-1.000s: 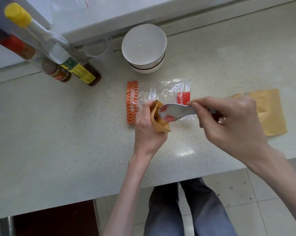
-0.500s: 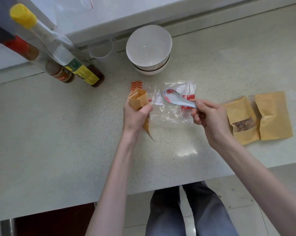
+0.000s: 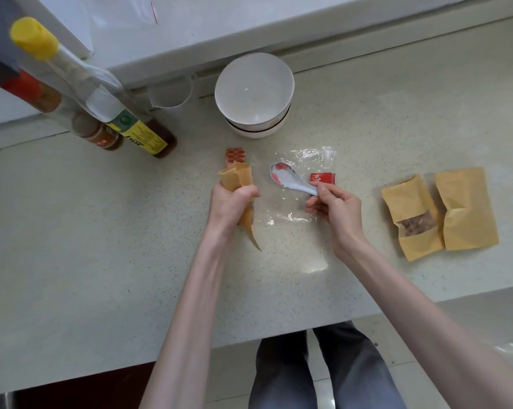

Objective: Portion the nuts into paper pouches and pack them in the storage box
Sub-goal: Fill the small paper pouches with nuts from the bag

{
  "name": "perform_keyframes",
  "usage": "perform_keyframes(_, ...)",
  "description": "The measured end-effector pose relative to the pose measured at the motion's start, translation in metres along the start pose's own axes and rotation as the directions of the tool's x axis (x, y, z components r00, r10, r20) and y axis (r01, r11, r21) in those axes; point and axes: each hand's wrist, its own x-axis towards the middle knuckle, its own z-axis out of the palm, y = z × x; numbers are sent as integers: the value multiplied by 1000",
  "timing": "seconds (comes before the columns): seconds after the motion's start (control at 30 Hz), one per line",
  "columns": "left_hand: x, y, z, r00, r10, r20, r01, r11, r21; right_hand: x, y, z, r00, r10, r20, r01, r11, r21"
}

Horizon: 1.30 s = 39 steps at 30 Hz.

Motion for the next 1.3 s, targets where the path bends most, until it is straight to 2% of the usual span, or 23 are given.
perform_keyframes(0.23, -4, -17, 1, 998, -19, -59, 18, 1000, -21, 13, -4, -3, 999, 4, -35, -5, 1000, -24)
perform_keyframes(0.47, -31, -19, -4, 992, 119, -29, -119, 993, 23, -2, -24, -23, 998, -49, 31, 48, 998, 38)
perform_keyframes(0.6, -53, -11, -1, 988, 145, -56, -143, 988, 52, -15, -42, -41, 999, -23, 34, 19, 993, 117)
perform_keyframes(0.7, -73, -6, 5, 960, 280, -24, -270, 942, 200, -26, -53, -54, 999, -2, 50, -2, 996, 92)
perform_keyframes(0.8, -94, 3, 10, 896, 432, 101, -435, 812, 388, -38, -61, -69, 998, 25, 50, -28, 997, 73)
perform_keyframes(1.0, -121, 30, 6, 916, 399, 34, -390, 871, 298, -66, -75, -88, 995, 83, -59, -82, 996, 26)
perform_keyframes(1.17, -144, 42, -16, 903, 430, -4, -414, 871, 266, -92, -101, -87, 998, 8, 60, 0, 990, -138)
perform_keyframes(1.3, -159, 39, -33, 908, 413, -65, -391, 894, 216, -108, -129, -73, 974, -94, 208, 143, 962, -233)
